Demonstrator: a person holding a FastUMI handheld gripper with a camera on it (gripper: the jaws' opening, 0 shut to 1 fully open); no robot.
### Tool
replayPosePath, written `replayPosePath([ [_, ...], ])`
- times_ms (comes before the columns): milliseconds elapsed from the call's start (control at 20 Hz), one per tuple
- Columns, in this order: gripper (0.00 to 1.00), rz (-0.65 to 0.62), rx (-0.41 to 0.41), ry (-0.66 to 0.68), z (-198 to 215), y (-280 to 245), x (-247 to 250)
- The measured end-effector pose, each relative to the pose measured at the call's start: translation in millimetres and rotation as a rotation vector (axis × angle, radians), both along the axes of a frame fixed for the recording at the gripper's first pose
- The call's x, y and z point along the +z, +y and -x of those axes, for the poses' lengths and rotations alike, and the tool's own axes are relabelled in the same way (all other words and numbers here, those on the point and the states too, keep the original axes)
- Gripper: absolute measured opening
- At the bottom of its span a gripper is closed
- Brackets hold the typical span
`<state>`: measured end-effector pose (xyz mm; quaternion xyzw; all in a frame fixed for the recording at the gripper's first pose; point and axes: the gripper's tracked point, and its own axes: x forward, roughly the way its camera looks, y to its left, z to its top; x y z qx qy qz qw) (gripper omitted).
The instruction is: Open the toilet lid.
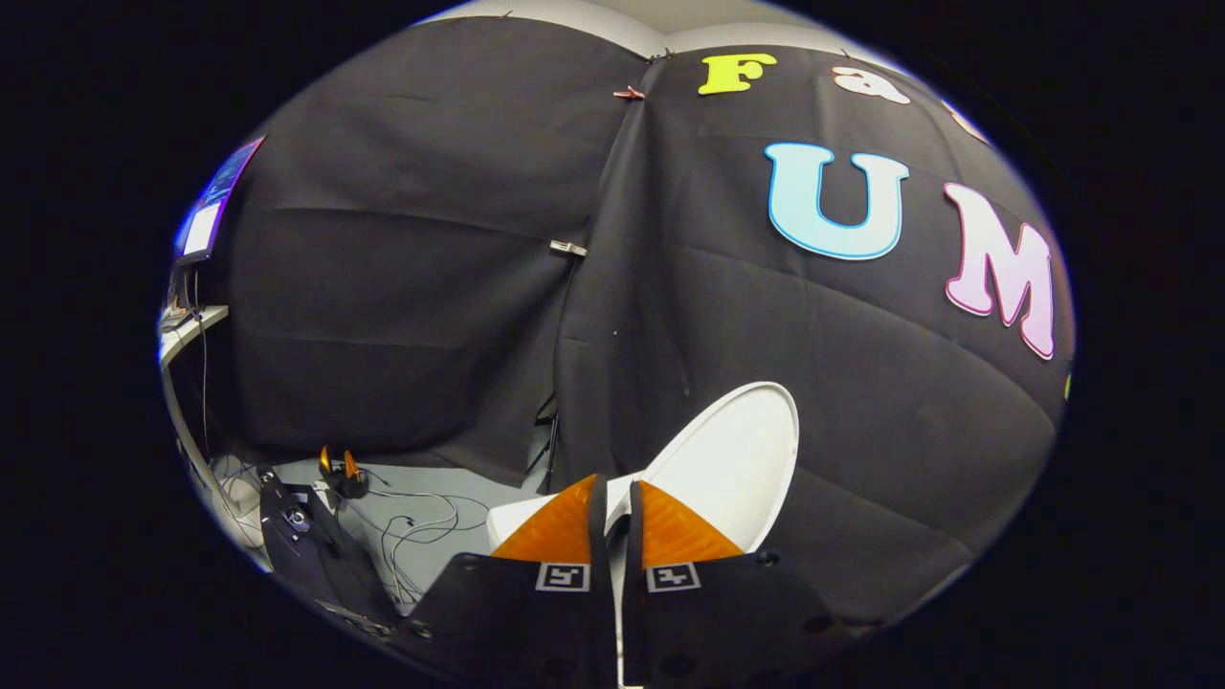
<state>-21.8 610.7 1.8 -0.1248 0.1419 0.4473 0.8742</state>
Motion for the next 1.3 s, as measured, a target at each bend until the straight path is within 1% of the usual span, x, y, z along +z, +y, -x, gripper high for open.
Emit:
replayPosePath([
  [50,0.07,-0.016,0.015,0.011,3,4,0],
  [150,0.19,-0.046,0.047,0.032,10,7,-3],
  [250,0.51,-0.067,0.090,0.101,20,13,-18],
  [350,0.83,-0.095,0.081,0.132,18,11,-27],
  [400,0.99,-0.114,0.065,0.110,5,13,-13],
  [500,0.99,-0.145,0.048,0.046,-5,8,-1],
  [650,0.99,-0.164,0.075,0.014,5,10,8],
  [800,0.99,-0.193,0.071,-0.038,7,0,31],
  [900,0.99,-0.223,0.058,-0.058,8,-11,49],
  [1000,0.99,-0.244,0.037,-0.077,6,-33,65],
  [1100,0.99,-0.269,-0.014,-0.097,-4,-66,83],
  [1200,0.98,-0.270,-0.090,-0.102,-20,-108,91],
  [1300,0.99,-0.288,-0.167,-0.120,-32,-160,102],
])
